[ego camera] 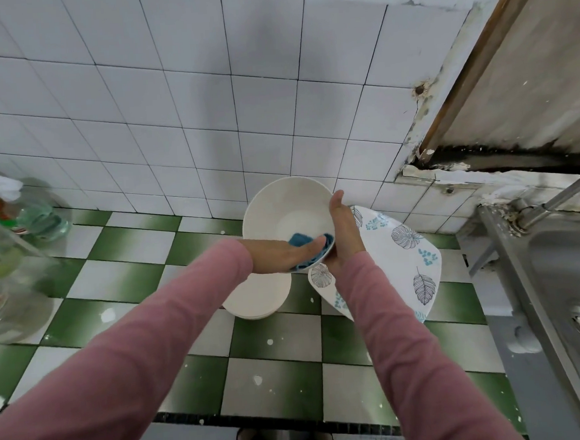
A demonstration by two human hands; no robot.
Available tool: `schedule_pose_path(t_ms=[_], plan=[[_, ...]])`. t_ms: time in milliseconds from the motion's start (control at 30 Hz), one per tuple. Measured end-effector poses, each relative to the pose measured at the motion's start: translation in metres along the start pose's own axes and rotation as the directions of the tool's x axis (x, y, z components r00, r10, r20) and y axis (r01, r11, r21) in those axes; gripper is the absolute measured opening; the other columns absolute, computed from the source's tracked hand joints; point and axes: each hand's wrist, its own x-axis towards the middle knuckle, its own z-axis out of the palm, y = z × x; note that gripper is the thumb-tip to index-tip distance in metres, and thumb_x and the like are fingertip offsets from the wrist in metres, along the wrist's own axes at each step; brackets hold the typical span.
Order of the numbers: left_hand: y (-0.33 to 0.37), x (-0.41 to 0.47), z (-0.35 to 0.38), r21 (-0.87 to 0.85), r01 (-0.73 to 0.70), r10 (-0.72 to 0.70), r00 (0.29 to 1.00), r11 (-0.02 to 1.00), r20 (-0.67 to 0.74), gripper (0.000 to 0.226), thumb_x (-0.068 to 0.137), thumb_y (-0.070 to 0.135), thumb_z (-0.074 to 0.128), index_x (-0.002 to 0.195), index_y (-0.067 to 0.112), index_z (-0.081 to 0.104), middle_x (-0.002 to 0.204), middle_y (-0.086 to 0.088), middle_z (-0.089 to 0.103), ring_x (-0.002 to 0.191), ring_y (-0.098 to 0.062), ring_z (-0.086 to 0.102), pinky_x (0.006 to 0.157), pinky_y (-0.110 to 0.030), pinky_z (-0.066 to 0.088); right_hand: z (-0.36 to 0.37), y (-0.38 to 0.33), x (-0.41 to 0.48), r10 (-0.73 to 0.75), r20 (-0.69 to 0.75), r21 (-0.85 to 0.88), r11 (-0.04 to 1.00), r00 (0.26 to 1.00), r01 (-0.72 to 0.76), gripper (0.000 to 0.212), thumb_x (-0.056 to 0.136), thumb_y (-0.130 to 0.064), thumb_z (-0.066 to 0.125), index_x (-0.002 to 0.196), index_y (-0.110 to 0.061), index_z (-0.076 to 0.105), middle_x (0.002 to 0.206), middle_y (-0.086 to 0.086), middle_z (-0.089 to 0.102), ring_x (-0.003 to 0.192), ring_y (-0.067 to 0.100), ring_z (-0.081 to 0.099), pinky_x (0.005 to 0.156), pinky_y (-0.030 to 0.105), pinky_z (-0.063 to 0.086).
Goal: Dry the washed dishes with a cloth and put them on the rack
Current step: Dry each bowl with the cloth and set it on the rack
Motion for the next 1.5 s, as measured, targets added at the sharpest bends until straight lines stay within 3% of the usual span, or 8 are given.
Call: schedule_pose_path(t_ms=[233, 367, 633, 767, 967, 1167, 1300, 1500], plan=[[-0.036, 0.024, 0.008, 0.492, 0.198, -0.066, 0.96, 0.848, -0.273, 0.114, 0.067, 0.086, -0.019, 0.155, 0.027, 0.024, 0.163, 0.001, 0.021, 0.151, -0.021, 0.009, 0.118, -0.048, -0.009, 0.0, -0.001, -0.014, -0.118, 0.056, -0.058, 0.991, 0.991, 0.121, 0.084, 0.06, -0.074, 0.067, 0.123, -0.019, 0.056, 0.125, 0.014, 0.064, 0.114, 0.035, 0.064, 0.092, 0.061, 0.053], [-0.052, 0.034, 0.019, 0.561, 0.272, 0.047, 0.872, 0.782, -0.488, 0.088, 0.083, 0.078, -0.009, 0.154, 0.026, -0.015, 0.163, 0.005, -0.018, 0.147, -0.014, -0.024, 0.117, -0.049, -0.02, -0.002, 0.001, -0.019, -0.111, 0.088, -0.044, 0.992, 0.99, 0.115, 0.094, 0.054, -0.077, 0.075, 0.126, -0.02, 0.057, 0.127, 0.013, 0.065, 0.116, 0.036, 0.063, 0.093, 0.062, 0.051], [-0.058, 0.048, 0.016, 0.569, 0.145, 0.226, 0.818, 0.809, -0.529, 0.09, 0.067, 0.07, -0.04, 0.144, 0.025, -0.027, 0.156, 0.002, -0.033, 0.139, -0.017, -0.038, 0.116, -0.047, -0.024, -0.002, 0.012, -0.02, -0.086, 0.112, -0.033, 0.995, 0.99, 0.09, 0.108, 0.045, -0.076, 0.083, 0.133, -0.021, 0.054, 0.13, 0.015, 0.063, 0.121, 0.039, 0.06, 0.097, 0.066, 0.047], [-0.053, 0.048, 0.021, 0.548, 0.071, 0.159, 0.919, 0.834, -0.36, 0.08, 0.087, 0.074, -0.007, 0.149, 0.027, -0.023, 0.159, 0.003, -0.028, 0.145, -0.017, -0.03, 0.118, -0.045, -0.021, -0.001, 0.013, -0.017, -0.097, 0.116, 0.003, 0.995, 0.988, 0.098, 0.105, 0.049, -0.073, 0.083, 0.132, -0.015, 0.055, 0.128, 0.018, 0.064, 0.119, 0.037, 0.061, 0.099, 0.061, 0.048], [-0.049, 0.036, 0.02, 0.564, -0.062, 0.201, 0.962, 0.823, -0.187, 0.113, 0.066, 0.094, -0.003, 0.157, 0.027, -0.004, 0.165, 0.0, -0.007, 0.152, -0.017, -0.006, 0.124, -0.038, -0.004, -0.011, 0.011, -0.006, 0.003, 0.039, -0.011, 1.0, 0.999, -0.002, 0.104, 0.048, -0.083, 0.077, 0.131, -0.023, 0.057, 0.125, 0.02, 0.065, 0.11, 0.042, 0.065, 0.092, 0.063, 0.052], [-0.046, 0.031, 0.037, 0.606, -0.123, 0.406, 0.841, 0.786, -0.356, 0.029, 0.102, 0.031, 0.045, 0.128, 0.022, 0.053, 0.129, -0.002, 0.062, 0.108, -0.018, 0.057, 0.094, -0.027, 0.04, -0.016, -0.006, -0.002, 0.061, -0.018, -0.031, 0.998, 0.998, -0.062, 0.076, 0.053, -0.077, 0.08, 0.113, -0.033, 0.061, 0.124, 0.014, 0.063, 0.115, 0.041, 0.06, 0.091, 0.063, 0.052], [-0.045, 0.03, 0.038, 0.477, -0.139, 0.376, 0.811, 0.868, -0.448, 0.025, 0.098, 0.025, 0.053, 0.122, 0.019, 0.053, 0.107, -0.002, 0.066, 0.086, -0.014, 0.05, 0.078, -0.023, 0.037, -0.021, -0.032, -0.005, 0.191, -0.034, -0.154, 0.969, 0.981, -0.194, 0.048, 0.084, -0.054, 0.071, 0.119, -0.026, 0.056, 0.116, 0.008, 0.061, 0.102, 0.031, 0.062, 0.087, 0.051, 0.056], [-0.028, 0.021, 0.025, -0.176, -0.355, 0.19, 0.784, 0.918, -0.591, 0.047, 0.095, 0.018, 0.063, 0.138, 0.015, 0.045, 0.115, 0.0, 0.058, 0.1, -0.021, 0.057, 0.083, -0.025, 0.047, -0.027, -0.042, -0.006, 0.22, -0.043, -0.225, 0.948, 0.974, -0.224, 0.07, 0.072, -0.083, 0.057, 0.12, -0.031, 0.059, 0.124, 0.004, 0.062, 0.113, 0.026, 0.058, 0.097, 0.052, 0.047]])
